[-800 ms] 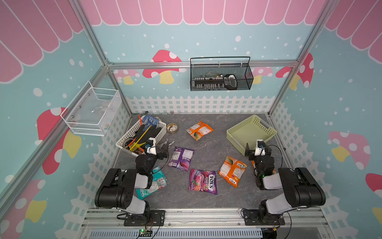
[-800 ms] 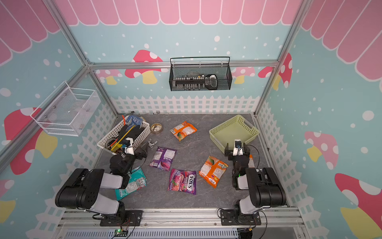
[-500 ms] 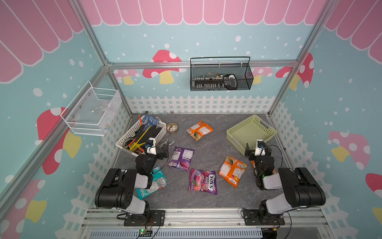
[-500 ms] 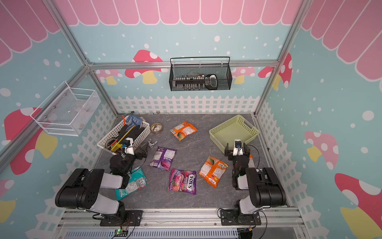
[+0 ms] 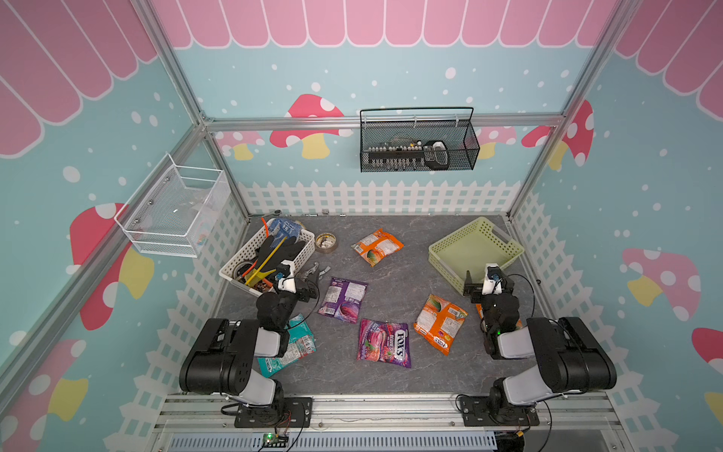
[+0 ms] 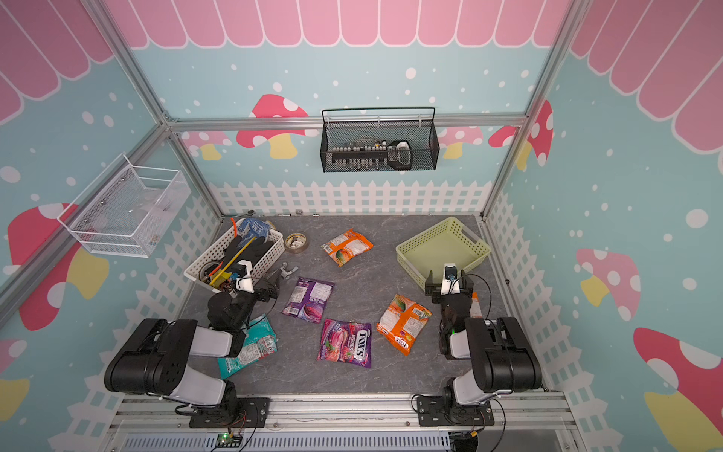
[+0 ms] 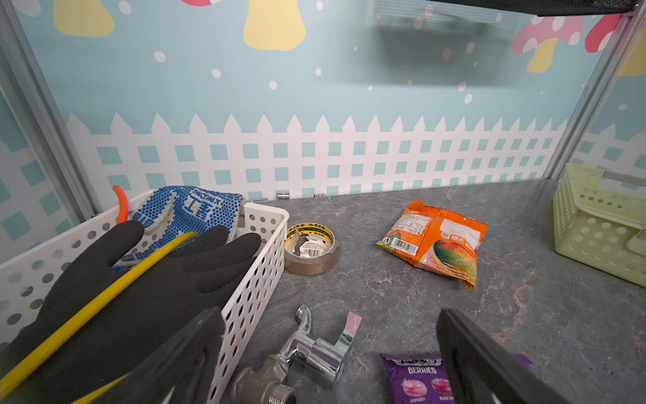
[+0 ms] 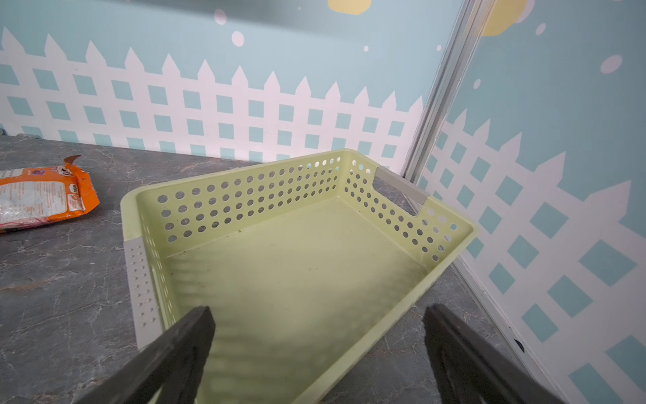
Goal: Put the candies in the basket
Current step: Adjust the basket at the center of the board.
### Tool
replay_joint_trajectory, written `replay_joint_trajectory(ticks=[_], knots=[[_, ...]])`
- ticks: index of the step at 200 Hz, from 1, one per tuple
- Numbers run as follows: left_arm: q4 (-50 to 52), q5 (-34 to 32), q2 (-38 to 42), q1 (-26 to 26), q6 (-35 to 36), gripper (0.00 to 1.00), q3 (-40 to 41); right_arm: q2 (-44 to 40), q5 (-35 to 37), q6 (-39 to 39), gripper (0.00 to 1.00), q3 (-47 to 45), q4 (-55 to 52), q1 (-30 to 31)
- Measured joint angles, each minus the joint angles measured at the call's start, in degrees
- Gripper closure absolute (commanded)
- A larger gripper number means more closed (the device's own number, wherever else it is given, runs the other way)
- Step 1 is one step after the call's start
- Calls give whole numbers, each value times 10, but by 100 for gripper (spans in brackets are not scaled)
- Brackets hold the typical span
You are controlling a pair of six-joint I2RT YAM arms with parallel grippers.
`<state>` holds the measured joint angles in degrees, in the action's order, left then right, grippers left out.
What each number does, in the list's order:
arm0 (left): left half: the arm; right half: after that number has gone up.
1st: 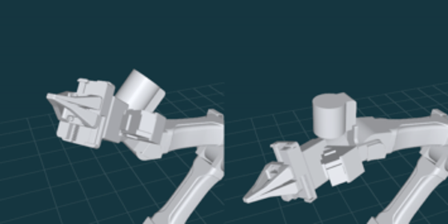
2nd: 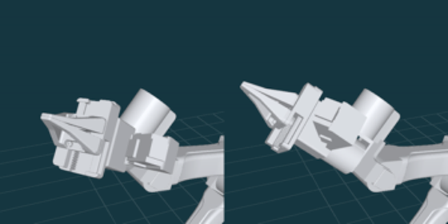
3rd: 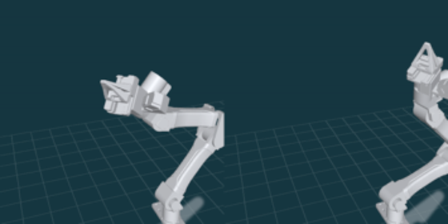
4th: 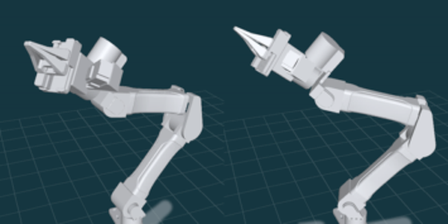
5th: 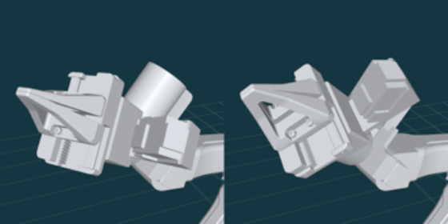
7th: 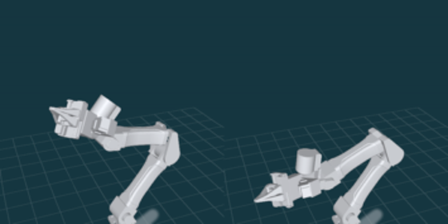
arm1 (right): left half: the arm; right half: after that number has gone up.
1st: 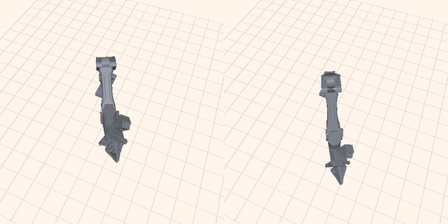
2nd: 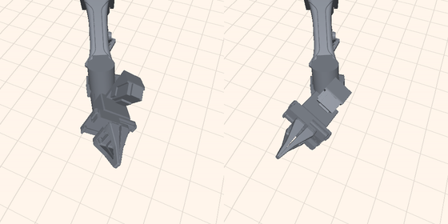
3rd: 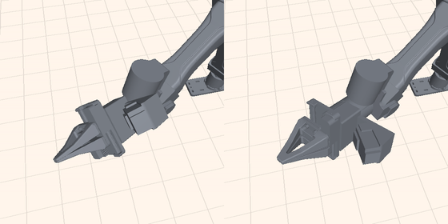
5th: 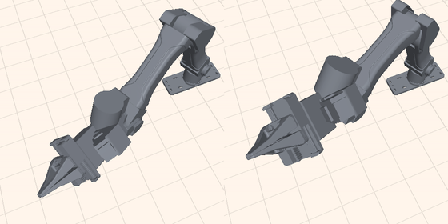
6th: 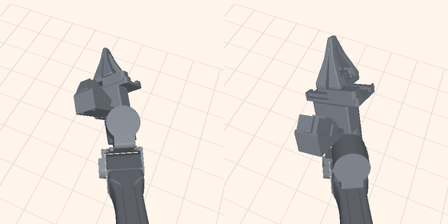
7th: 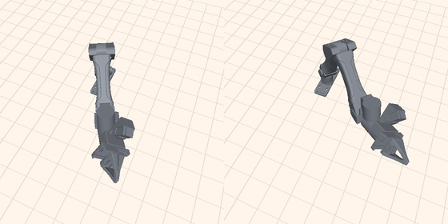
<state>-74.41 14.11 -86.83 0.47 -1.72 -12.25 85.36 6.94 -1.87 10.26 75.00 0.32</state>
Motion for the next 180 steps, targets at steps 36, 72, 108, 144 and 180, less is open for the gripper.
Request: replay_joint_trajectory(ticks=[36,72,108,144,180], knots=[[118,-41,106,8,-15,1,-14,-142,21,-21,0,16,-106,0],[290,-63,246,8,-96,1,-132,-221,1,-99,0,169,-324,-1],[508,-75,282,7,-217,1,-316,-197,-115,-154,0,369,-537,-3],[629,37,290,-24,-301,1,-355,-170,-190,-204,1,429,-664,-6],[701,205,259,-48,-342,4,-329,-97,-267,-216,1,449,-752,-17]])
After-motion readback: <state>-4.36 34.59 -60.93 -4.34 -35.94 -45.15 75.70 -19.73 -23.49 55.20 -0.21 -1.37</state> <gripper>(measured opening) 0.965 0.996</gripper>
